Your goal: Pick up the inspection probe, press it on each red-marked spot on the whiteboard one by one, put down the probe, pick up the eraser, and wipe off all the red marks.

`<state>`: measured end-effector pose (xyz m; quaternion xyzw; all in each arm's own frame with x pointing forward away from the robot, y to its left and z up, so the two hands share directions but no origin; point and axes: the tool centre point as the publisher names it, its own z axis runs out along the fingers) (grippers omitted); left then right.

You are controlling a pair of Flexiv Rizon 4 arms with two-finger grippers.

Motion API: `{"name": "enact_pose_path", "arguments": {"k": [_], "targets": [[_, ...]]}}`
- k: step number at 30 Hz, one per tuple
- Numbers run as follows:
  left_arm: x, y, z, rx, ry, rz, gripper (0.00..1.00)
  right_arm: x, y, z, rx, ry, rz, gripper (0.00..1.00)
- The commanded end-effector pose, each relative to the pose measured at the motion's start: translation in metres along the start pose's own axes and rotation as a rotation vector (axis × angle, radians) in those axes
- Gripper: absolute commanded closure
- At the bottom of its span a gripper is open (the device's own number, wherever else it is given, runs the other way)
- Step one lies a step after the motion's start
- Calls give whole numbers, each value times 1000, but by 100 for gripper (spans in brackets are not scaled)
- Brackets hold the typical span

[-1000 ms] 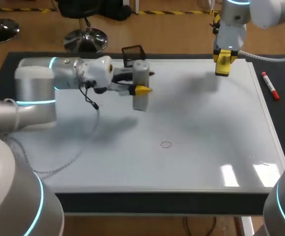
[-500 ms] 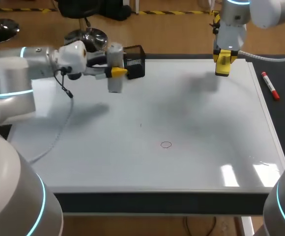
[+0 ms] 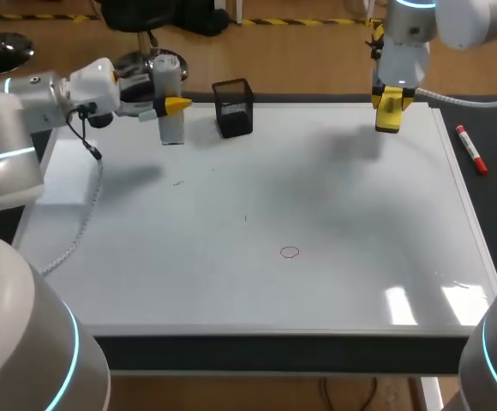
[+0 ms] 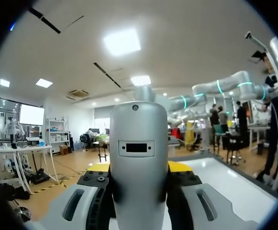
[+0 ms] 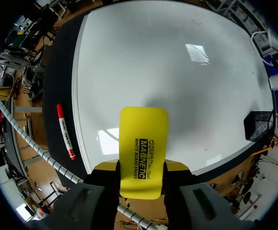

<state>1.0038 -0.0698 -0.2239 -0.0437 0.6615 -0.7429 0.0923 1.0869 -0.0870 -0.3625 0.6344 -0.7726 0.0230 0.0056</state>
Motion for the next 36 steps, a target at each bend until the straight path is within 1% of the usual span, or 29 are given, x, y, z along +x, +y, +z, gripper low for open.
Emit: {"name": "enact_pose_path", "arguments": {"k": [1,3,8,10,31,34,36], "targets": [[-12,5,-7,7,4,-9,100,1,-1,-1,0,4,-2,100],[-16,6,-10,24,-10,-16,100,1,-1,-1,0,4,-2,100],[-21,7,-13,24,-19,-18,100,1,-1,-1,0,4,-2,100],[-21,6,-13,42,2,-17,100,1,-1,-1,0,4,-2,100],[-21,6,-13,42,2,-17,100,1,-1,-1,0,4,-2,100],[-21,6,-13,42,2,-17,100,-1,8,-2,15,1,-27,100],[-21,6,-13,42,2,-17,100,-6,22,-1,24,4,-48,100]]}}
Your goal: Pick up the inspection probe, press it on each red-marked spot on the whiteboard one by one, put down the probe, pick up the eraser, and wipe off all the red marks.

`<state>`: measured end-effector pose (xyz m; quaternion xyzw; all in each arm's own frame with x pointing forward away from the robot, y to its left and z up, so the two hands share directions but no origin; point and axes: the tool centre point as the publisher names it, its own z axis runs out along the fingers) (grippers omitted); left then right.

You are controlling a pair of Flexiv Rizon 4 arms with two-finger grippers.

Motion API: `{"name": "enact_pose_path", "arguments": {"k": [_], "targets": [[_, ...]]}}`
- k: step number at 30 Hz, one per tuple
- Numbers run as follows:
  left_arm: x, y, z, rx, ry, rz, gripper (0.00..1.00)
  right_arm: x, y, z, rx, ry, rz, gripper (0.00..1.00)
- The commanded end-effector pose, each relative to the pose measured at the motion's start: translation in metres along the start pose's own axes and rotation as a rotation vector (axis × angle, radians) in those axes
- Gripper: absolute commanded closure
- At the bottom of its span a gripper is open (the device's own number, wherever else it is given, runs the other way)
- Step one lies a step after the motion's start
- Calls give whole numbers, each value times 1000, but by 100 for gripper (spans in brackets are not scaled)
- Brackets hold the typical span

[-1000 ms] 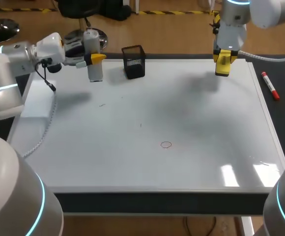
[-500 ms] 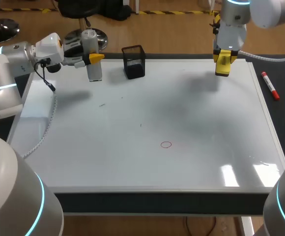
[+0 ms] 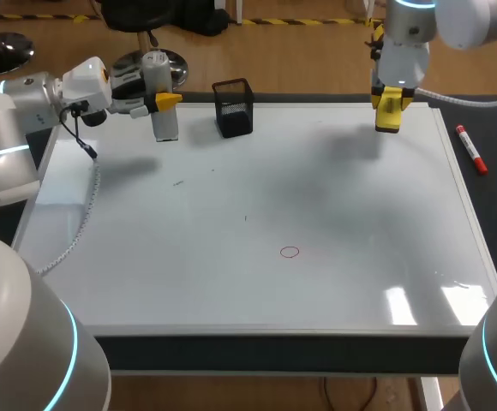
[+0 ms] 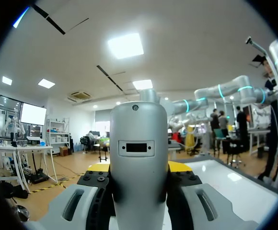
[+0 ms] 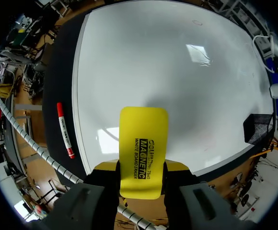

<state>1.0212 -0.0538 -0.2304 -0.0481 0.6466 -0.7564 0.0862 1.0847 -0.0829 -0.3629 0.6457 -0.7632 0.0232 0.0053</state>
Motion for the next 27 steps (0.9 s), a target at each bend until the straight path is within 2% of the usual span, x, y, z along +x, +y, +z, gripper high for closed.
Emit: {"name": "enact_pose_path", "arguments": {"k": [1,9,14,16,20,27], "targets": [[-1,0,0,3,2,1,100,-3,23,-1,26,4,-22,100],[-1,0,0,3,2,1,100,-22,73,0,47,-13,-125,100],[-1,0,0,3,2,1,100,-38,113,1,35,-29,-193,100],[-1,0,0,3,2,1,100,-44,125,3,34,-7,-224,100],[-1,0,0,3,2,1,100,-55,145,4,21,-27,-266,100],[-1,0,0,3,2,1,100,-91,191,0,2,-48,-418,100]]}}
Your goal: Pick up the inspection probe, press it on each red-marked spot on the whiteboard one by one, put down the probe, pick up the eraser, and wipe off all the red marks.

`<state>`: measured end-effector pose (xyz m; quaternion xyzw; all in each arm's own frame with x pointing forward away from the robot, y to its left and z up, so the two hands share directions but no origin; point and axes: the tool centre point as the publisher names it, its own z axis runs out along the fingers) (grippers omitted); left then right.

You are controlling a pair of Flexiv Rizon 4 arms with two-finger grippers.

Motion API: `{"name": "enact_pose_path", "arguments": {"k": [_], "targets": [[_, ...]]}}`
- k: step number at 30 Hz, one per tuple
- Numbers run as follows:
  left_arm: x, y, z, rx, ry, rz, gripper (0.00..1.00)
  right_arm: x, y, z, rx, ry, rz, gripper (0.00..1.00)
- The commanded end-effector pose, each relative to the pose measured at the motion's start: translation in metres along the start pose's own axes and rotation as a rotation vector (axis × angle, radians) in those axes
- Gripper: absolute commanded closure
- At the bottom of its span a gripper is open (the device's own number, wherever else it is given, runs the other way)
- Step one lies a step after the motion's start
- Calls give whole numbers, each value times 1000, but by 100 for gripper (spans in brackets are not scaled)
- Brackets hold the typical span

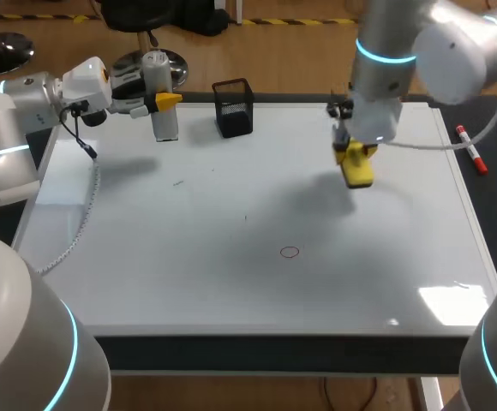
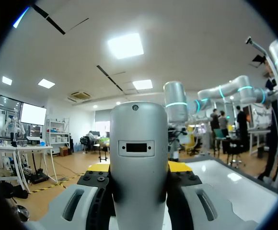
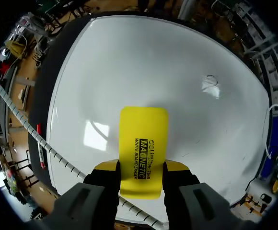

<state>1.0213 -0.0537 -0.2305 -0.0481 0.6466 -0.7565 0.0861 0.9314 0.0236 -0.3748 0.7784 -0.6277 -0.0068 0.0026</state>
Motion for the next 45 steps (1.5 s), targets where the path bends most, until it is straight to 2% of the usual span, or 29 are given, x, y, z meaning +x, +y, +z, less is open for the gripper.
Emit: {"name": "enact_pose_path", "arguments": {"k": [1,3,6,19,24,26,35,45], "targets": [[-1,0,0,3,2,1,100,-29,22,-2,31,15,-68,100],[-1,0,0,3,2,1,100,-42,29,-1,27,9,-106,100],[-1,0,0,3,2,1,100,-64,40,3,13,47,-176,100],[-1,0,0,3,2,1,100,-125,83,13,0,10,-217,100],[-1,0,0,3,2,1,100,-140,95,13,9,-15,-185,100],[-1,0,0,3,2,1,100,-144,98,15,23,8,-165,100],[-1,0,0,3,2,1,100,-162,113,32,4,-11,-97,100],[-1,0,0,3,2,1,100,-178,118,45,-9,-46,-76,100]]}}
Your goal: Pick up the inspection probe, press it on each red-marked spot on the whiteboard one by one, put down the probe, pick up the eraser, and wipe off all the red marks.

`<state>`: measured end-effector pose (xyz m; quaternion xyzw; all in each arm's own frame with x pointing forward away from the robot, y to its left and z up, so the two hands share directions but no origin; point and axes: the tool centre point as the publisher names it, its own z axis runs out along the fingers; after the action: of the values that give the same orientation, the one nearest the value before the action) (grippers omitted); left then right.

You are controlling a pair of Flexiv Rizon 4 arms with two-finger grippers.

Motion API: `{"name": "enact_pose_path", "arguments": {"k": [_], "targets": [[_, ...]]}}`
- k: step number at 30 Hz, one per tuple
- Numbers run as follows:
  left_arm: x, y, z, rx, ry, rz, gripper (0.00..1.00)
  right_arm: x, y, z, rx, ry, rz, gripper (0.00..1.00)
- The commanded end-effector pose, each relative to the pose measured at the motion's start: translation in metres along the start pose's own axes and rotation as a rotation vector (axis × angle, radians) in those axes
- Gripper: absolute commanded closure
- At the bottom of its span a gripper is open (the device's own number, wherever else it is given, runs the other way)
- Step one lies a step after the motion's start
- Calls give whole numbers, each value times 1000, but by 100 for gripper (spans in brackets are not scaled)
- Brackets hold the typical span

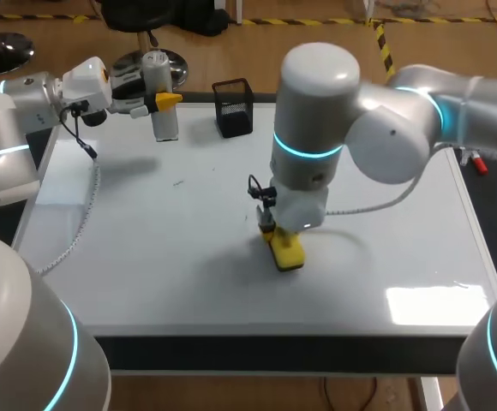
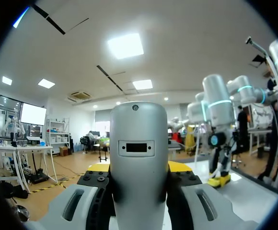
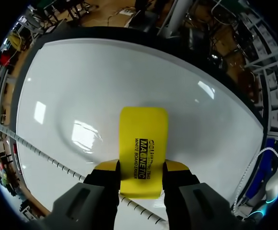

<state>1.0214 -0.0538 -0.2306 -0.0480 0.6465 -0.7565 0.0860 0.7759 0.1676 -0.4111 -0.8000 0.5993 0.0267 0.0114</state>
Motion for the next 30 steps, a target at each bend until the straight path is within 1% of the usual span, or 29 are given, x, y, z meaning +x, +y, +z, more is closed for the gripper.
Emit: {"name": "enact_pose_path", "arguments": {"k": [1,10,17,23,30], "targets": [[-1,0,0,3,1,2,100,-6,-4,7,-7,1,-5,100],[-1,0,0,3,1,2,100,-8,-9,16,-22,-4,-11,100],[-1,0,0,3,1,2,100,-7,-8,24,-43,0,-9,100],[-1,0,0,3,1,2,100,-1,-7,27,-45,6,3,100],[-1,0,0,3,1,2,100,8,-5,28,-25,13,24,100]]}}
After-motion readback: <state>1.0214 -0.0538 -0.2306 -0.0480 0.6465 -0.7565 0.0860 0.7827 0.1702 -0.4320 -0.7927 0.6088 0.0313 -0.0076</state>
